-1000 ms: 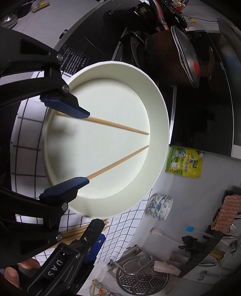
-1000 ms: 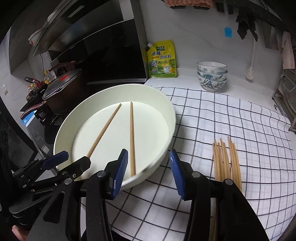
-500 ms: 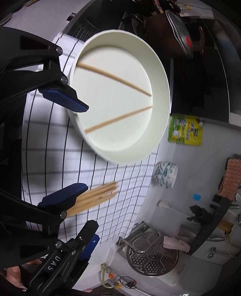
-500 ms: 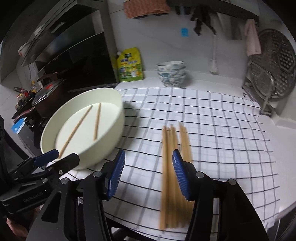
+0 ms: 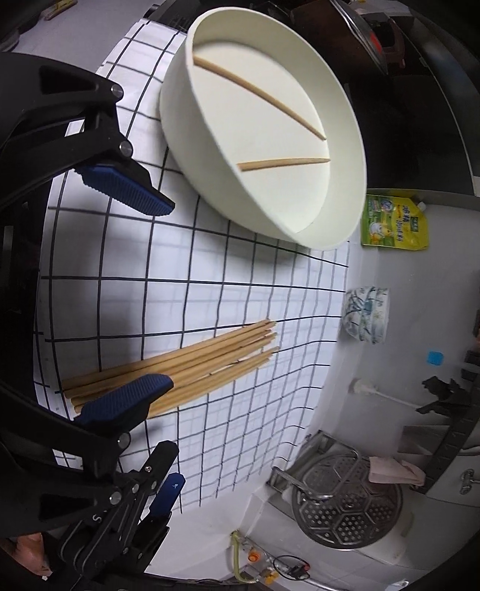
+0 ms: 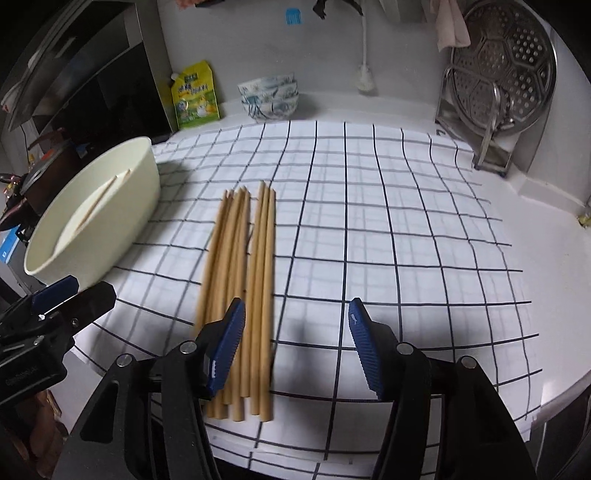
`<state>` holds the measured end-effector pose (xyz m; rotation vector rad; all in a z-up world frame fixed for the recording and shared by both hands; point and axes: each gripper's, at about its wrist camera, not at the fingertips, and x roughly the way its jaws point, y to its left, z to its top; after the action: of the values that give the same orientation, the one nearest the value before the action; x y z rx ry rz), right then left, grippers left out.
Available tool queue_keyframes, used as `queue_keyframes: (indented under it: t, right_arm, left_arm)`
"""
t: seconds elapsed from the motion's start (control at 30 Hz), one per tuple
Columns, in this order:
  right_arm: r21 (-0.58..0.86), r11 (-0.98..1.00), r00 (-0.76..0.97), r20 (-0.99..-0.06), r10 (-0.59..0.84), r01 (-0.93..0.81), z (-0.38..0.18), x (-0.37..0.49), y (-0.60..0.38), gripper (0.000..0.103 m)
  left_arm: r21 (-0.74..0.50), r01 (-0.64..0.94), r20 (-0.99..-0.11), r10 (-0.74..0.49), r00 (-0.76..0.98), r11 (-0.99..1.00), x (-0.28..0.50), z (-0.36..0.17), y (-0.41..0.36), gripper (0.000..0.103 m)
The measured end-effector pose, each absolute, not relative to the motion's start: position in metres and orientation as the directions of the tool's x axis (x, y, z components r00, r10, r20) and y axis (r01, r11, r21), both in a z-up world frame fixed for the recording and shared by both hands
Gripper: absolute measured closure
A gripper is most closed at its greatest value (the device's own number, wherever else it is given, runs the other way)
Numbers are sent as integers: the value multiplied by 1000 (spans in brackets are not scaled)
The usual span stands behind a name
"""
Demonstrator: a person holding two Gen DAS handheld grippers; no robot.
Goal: Organize utensils
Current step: 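Move both open tools back over the chopstick pile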
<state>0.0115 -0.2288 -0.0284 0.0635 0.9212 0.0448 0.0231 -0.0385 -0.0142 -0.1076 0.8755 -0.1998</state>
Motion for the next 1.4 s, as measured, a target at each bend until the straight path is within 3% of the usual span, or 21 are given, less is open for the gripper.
queue_keyframes:
  t: [0.67,1.4]
  right_arm:
    - [83,990,591,-796,132,-110,-57,46,-226,47]
    - [71,994,577,-810,104,-80,-64,46,-247,47]
  left_arm:
    - [-105,72,-780,-127,613,992,26,-35,-50,14]
    - [-65,88,-795,-105,597,994,39,-46,-76,12]
